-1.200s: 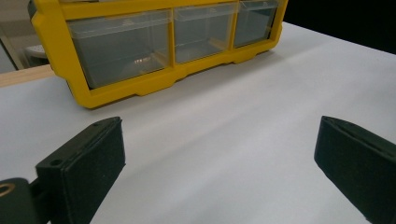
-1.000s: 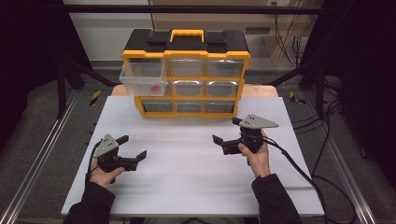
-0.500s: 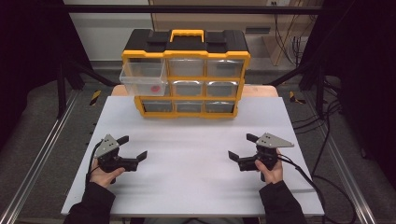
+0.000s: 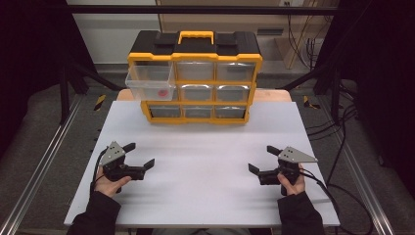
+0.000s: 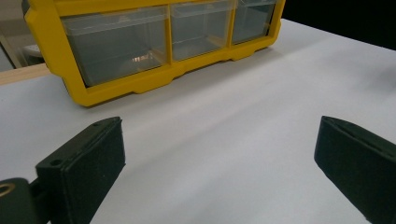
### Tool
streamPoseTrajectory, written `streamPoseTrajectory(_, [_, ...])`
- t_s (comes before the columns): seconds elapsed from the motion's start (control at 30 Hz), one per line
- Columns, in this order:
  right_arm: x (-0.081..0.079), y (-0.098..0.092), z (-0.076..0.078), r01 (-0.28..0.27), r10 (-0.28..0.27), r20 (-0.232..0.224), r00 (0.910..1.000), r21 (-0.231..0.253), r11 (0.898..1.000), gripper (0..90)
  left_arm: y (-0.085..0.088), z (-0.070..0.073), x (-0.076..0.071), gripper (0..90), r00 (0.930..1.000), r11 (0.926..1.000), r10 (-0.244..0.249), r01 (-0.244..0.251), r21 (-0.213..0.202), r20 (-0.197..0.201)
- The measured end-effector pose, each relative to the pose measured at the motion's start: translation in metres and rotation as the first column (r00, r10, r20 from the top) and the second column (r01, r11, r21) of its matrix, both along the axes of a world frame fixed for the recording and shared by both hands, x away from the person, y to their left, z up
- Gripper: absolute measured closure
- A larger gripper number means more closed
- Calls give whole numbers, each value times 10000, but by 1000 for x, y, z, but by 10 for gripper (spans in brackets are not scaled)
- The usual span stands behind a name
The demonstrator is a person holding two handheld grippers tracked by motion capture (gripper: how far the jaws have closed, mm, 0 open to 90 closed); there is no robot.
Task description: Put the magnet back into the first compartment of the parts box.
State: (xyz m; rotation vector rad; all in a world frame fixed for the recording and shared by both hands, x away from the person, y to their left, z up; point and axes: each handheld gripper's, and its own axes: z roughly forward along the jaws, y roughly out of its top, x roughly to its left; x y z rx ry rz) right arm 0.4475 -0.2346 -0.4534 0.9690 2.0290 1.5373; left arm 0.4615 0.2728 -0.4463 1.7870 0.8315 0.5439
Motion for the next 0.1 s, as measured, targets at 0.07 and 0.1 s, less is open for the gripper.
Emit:
streamPoseTrajectory(0.07, [0, 0, 0, -57, 57, 3, 10000, 50, 10000, 4, 0, 0, 0, 15, 10000, 10000, -3, 3, 39, -16])
streamPoseTrajectory(0.1, [0, -1, 0, -41, 41, 20, 10000, 45, 10000, 4, 0, 0, 0, 14, 10000, 10000, -3, 3, 38, -25])
